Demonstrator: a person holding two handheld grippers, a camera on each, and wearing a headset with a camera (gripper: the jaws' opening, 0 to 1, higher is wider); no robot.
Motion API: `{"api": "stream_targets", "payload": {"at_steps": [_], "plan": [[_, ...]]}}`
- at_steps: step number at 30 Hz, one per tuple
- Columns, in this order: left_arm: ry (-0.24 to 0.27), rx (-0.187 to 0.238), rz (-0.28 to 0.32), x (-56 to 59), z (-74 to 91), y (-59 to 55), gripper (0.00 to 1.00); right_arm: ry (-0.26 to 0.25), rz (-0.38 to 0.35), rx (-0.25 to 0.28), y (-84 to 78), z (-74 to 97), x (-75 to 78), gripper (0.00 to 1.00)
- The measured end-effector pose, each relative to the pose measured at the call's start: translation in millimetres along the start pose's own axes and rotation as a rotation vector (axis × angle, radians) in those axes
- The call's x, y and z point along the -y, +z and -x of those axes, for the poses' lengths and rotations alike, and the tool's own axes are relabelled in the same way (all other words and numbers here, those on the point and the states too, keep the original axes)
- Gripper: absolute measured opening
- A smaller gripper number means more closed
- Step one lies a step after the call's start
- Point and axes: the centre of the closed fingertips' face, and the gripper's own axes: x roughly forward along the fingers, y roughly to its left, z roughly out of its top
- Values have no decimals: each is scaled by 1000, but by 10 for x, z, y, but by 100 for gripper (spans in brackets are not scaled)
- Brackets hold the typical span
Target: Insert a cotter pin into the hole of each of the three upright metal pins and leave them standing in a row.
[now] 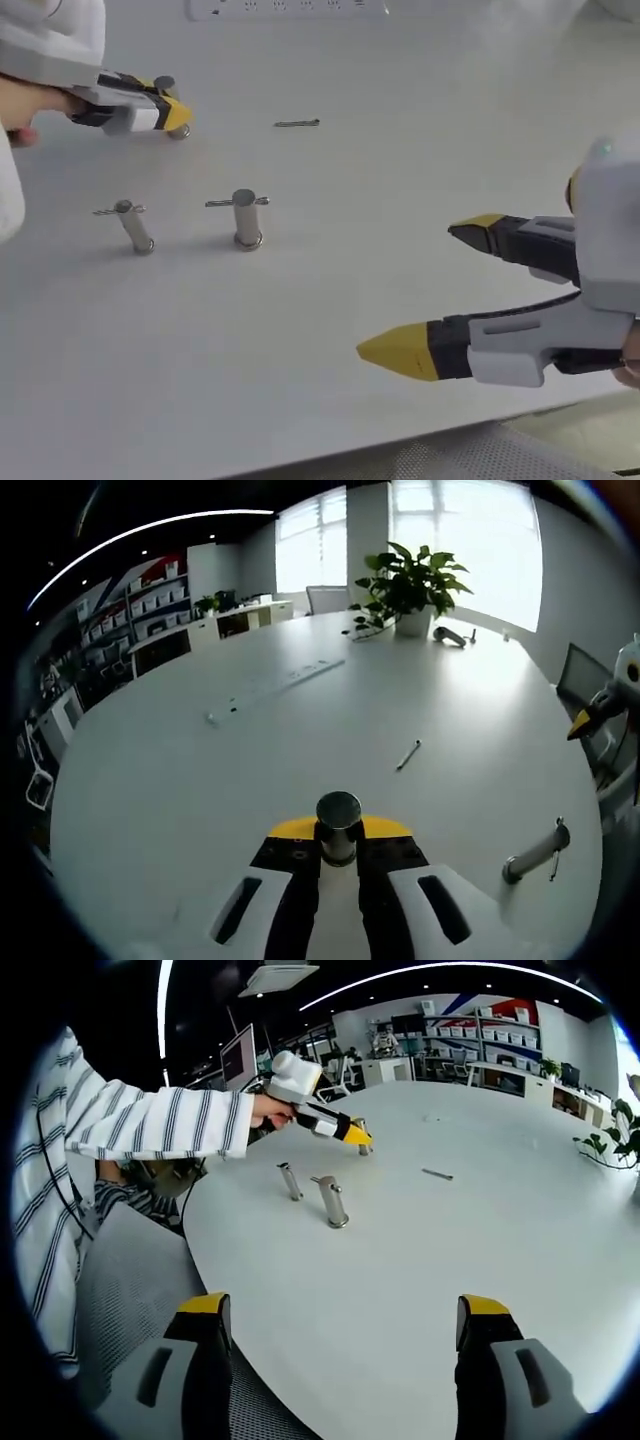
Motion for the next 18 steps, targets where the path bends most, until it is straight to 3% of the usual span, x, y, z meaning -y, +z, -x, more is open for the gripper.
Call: {"api": "stream_targets", "payload": {"at_steps": [5,10,18], "plan": [[3,23,-4,-28,65,184,9,-2,7,15,40,16,31,92],[-5,58,-18,112,250,311,9,4,14,29,89,22,22,92],[-33,99,-46,417,478,416,9,17,39,39,142,64,-24,91]]}}
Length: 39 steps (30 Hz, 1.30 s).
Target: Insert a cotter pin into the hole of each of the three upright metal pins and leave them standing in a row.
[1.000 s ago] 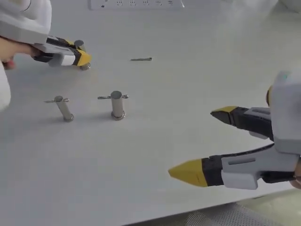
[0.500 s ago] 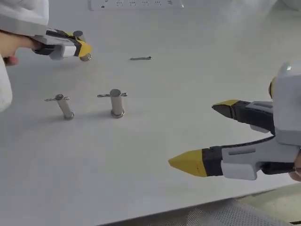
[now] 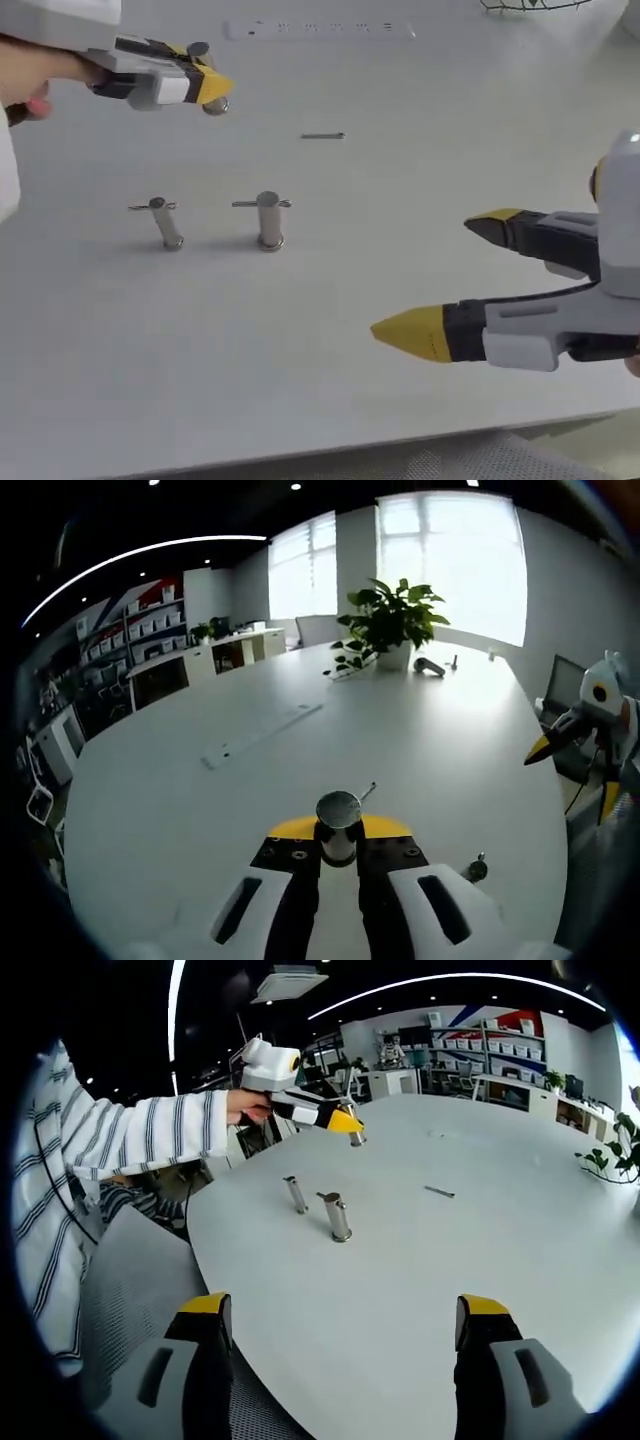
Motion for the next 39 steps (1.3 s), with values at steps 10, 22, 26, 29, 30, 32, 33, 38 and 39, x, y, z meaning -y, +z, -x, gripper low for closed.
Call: {"api": "stream_targets", "payload": {"at_steps": [10,22,26,29,30,32,33,38,39], "plan": [[-68,43,-17,535,270,109,9,-2,29,9,36,57,-31,91],[-112,64,6,1069,444,-73,9,19,55,3,21,76,-126,91],[-119,36,3,1185,463,-192,9,24,65,-2,18,80,-142,91],[-131,24,3,1291,499,-246,9,27,68,-2,22,86,-148,90],[-133,18,4,1304,499,-272,9,27,69,-3,21,87,-148,90],[-136,2,3,1338,491,-346,9,27,71,-5,17,90,-149,90],[-136,-5,3,1353,487,-377,9,27,70,-5,15,91,-150,90],[-144,-43,5,1436,447,-561,9,31,71,-12,-7,90,-155,90],[-144,-50,2,1450,440,-587,9,32,71,-13,-12,90,-156,90]]}}
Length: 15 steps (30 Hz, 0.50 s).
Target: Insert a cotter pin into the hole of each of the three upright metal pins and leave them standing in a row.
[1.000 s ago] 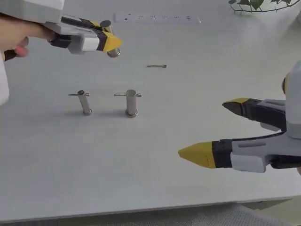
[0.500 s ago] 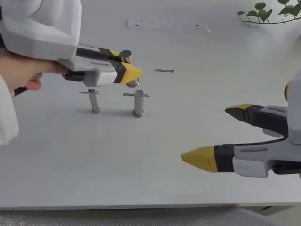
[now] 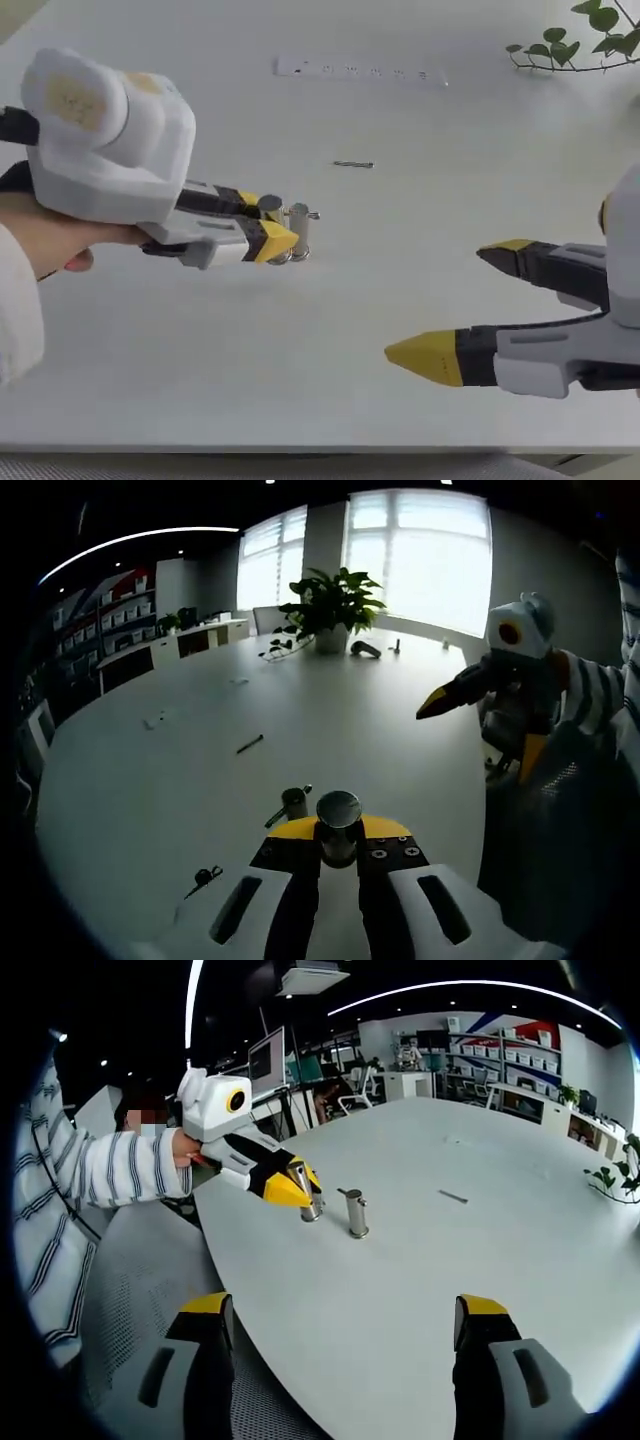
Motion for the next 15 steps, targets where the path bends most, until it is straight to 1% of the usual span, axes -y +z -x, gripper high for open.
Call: {"api": "stream_targets", "payload": {"at_steps": [1,2,6,15], "plan": [[-1,-10,5,-12,-16,-31,9,1,0,-1,-3,0,0,90],[-5,-18,9,0,-35,-68,9,1,-1,-1,-7,-1,-1,90],[-8,-35,10,35,-94,-152,9,4,-6,-6,-22,-12,2,90],[-11,-76,-21,69,-204,-297,9,4,-10,-10,-43,-29,27,90]]}}
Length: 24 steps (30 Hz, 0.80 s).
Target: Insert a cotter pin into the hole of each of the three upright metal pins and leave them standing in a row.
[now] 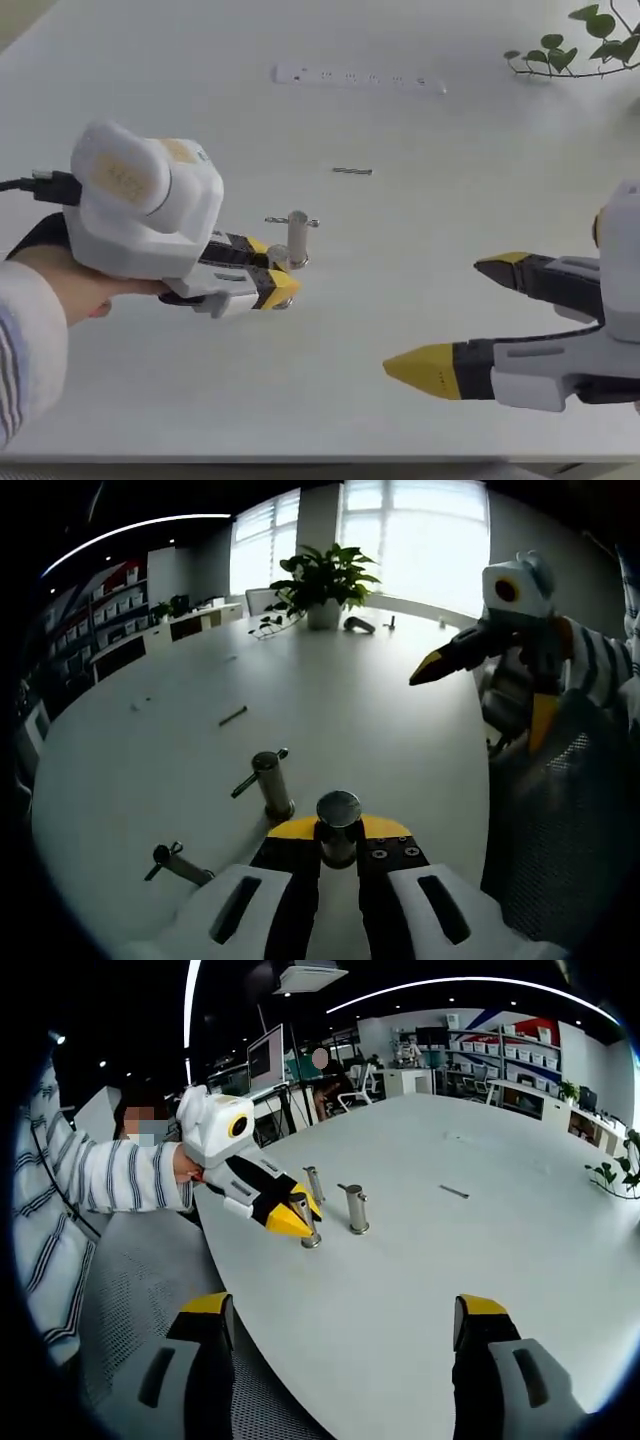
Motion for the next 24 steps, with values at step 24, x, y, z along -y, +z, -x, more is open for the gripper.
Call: {"api": "stream_targets", "payload": {"at_steps": [24], "plan": [[-5,-6,-32,72,-128,-125,9,17,-6,-24,-102,-51,-32,89]]}}
